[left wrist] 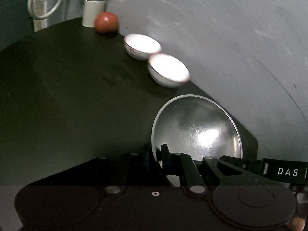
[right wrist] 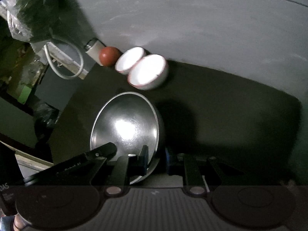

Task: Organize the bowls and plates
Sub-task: 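Carry the steel bowl with the left gripper, set it down, open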

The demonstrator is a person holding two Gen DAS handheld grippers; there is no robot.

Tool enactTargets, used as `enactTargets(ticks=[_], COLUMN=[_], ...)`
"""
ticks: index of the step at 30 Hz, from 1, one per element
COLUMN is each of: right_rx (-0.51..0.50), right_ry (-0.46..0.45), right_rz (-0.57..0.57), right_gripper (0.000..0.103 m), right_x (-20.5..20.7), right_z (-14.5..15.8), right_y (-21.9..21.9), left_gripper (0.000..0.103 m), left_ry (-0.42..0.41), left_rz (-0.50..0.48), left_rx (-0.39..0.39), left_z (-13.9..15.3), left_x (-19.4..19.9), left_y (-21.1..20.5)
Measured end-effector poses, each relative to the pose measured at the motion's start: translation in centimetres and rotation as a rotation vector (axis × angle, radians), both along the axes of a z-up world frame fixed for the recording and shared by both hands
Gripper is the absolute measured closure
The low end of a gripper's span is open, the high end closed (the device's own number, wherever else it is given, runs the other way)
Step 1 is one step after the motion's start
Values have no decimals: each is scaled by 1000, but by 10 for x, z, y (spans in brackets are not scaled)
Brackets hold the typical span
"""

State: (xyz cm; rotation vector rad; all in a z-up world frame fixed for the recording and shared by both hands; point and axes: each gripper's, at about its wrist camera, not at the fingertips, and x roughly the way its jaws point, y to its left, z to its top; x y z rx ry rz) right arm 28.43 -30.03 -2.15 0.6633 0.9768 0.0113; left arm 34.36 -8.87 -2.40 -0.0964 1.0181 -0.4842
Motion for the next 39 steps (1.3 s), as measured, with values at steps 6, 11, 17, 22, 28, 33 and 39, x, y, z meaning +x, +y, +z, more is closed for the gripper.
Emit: enactTargets(ticks=[6,11,17,22,28,33,39], right_rx=[-4,-4,-13,-15,-26,-48,-76], right_ry=[32,52,83,87,76,44,-30], right_rz=[-47,-78,-83,-86,-83,-104,-104], right_gripper=[84,84,84,84,74,58,32], right_x=[-40,-56,-56,-55,-57,-67,-83], right_z=[-6,-13,-17,-19,-17,-6,19], right_y=[-10,-11,-6,-5,-4,-6,-8], left_gripper=[90,89,88,88,64,44,19], left_ry=[14,26,43,47,6,-63,-144], left_rz=[-78,-90,-88,-85,-56,-18,30], left_rx=[38,56,90,93,99,103,80], left_z=[-11,-17,-16,-16,-8,11,39], left_x=[-22,-28,-35,-36,-43,-54,-65], left_y=[-15,-19,-21,-20,-12,2,18])
